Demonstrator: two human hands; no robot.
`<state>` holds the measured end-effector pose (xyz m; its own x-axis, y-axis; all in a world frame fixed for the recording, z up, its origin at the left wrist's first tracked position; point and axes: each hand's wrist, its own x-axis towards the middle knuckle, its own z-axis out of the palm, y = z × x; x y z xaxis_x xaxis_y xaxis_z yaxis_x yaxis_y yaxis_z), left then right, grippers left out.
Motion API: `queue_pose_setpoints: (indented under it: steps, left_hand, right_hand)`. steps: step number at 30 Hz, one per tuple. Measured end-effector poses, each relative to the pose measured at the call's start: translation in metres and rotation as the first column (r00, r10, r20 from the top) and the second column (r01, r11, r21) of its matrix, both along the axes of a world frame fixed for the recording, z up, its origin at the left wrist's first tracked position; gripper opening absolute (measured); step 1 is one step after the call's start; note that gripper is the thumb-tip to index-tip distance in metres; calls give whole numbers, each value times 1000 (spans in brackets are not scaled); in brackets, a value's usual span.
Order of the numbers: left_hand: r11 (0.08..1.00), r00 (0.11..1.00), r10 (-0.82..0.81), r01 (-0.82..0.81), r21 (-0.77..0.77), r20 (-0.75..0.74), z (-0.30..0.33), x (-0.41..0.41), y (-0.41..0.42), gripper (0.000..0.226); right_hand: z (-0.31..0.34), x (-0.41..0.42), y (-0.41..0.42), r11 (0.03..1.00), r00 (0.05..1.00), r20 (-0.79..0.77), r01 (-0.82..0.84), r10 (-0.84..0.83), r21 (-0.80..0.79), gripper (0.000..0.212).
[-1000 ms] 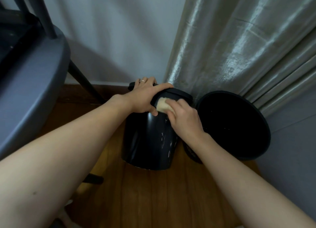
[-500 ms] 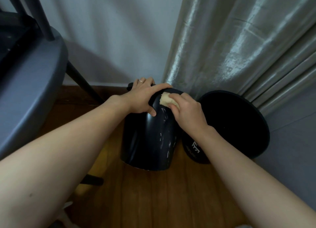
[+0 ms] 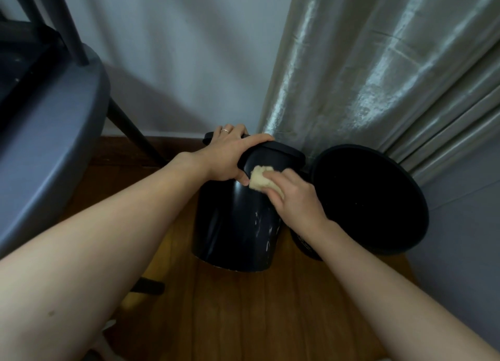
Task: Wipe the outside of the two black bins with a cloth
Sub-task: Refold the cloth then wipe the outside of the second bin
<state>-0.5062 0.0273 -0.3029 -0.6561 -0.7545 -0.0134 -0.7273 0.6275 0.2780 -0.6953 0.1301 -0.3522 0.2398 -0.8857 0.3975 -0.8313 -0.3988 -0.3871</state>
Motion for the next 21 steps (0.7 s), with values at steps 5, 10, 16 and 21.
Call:
queue_pose_setpoints:
  steps: [5,10,16,21]
  left_hand:
    - [1000,1000,0,0,-4,-1,0,1,1,102]
    - [1000,1000,-13,14,7,-5,-2,0,-1,104]
    - [1000,1000,1,-1,-9,-13,-5,5,-4,105]
    - [1000,1000,15,-15,17,-15,-3,3,-4,103]
  right_hand:
    - [-6,-9,5,995,994,-32,-99,100,12,30]
    - [3,-4,-7,995,996,33,88,-87,-36,33]
    - [-29,-7,37,971,968,-75,-238,240,35,29]
    - [-19,-4,22,997,997,-21,-70,70,-16,32]
